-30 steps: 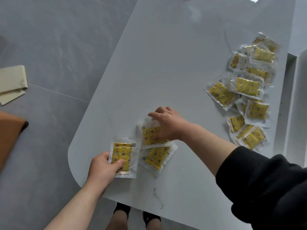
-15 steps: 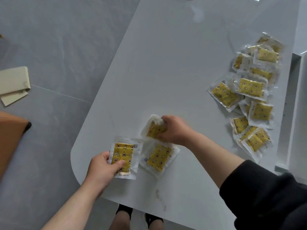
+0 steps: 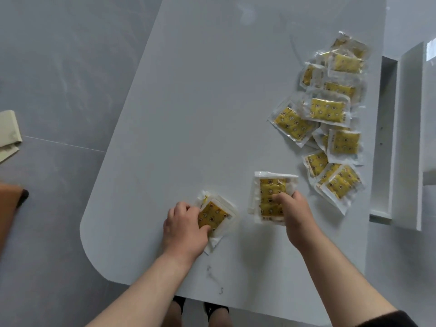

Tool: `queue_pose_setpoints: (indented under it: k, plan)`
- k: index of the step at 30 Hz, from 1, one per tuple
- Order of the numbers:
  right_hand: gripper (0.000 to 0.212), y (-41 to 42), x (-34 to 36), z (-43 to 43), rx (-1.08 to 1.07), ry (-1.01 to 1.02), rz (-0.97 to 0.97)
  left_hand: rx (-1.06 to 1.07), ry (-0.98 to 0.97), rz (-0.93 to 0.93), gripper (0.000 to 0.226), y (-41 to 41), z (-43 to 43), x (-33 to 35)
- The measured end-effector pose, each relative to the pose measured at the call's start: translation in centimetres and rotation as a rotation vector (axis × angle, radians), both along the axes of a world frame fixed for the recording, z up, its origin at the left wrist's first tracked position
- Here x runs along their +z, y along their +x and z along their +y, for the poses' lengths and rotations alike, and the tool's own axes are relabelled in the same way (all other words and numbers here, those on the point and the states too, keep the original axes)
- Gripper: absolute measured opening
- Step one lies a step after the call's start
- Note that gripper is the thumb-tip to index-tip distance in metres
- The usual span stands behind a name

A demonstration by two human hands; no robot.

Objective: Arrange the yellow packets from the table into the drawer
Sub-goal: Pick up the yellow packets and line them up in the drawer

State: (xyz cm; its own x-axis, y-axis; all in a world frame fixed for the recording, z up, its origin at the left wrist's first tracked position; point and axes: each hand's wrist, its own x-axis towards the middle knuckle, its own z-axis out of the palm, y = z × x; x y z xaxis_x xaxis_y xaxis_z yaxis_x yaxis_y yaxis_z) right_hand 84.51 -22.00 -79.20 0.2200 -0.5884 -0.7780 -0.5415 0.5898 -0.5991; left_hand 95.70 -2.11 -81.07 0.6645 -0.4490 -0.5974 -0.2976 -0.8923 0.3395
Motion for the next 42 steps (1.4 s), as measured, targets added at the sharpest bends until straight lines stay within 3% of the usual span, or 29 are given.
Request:
queue_pose_setpoints:
  k: [3,9,15,20,25,31,42]
  plan:
    - [0.021,-0.4,0.4,0.0,0.046,-0.007,-0.001,0.005,0.023,-0.02,0.042,-0.4,-0.5,0.2]
    - [0.017,-0.1,1.0,0.2,0.078,-0.015,-0.06,0.275,-0.02,0.113,0.064,-0.3,-1.3,-0.1]
    - [0.02,-0.5,1.3,0.4,0.145,-0.036,-0.06,0.305,0.099,0.233,0.038,0.5,-2.1,-0.6]
    - [0.02,-1.5,2.0,0.1,0.142,-0.04,-0.067,0.364,-0.052,0.317,0.023,0.3,-2.1,0.9]
    - [0.012,-1.7,5.3,-0.6,0.028,0.004,-0.157,0.544,-0.311,0.539,0.023,2.0,-2.0,5.2]
    - [0.009,-0.9,12.7,-1.2,-0.034,0.033,-0.268,0.663,-0.509,0.598,0.02,3.9,-4.0,13.0]
    - [0.014,-4.0,29.0,-0.6,-0.064,-0.155,-0.384,0.581,-0.606,0.665,0.029,2.2,-2.7,28.3]
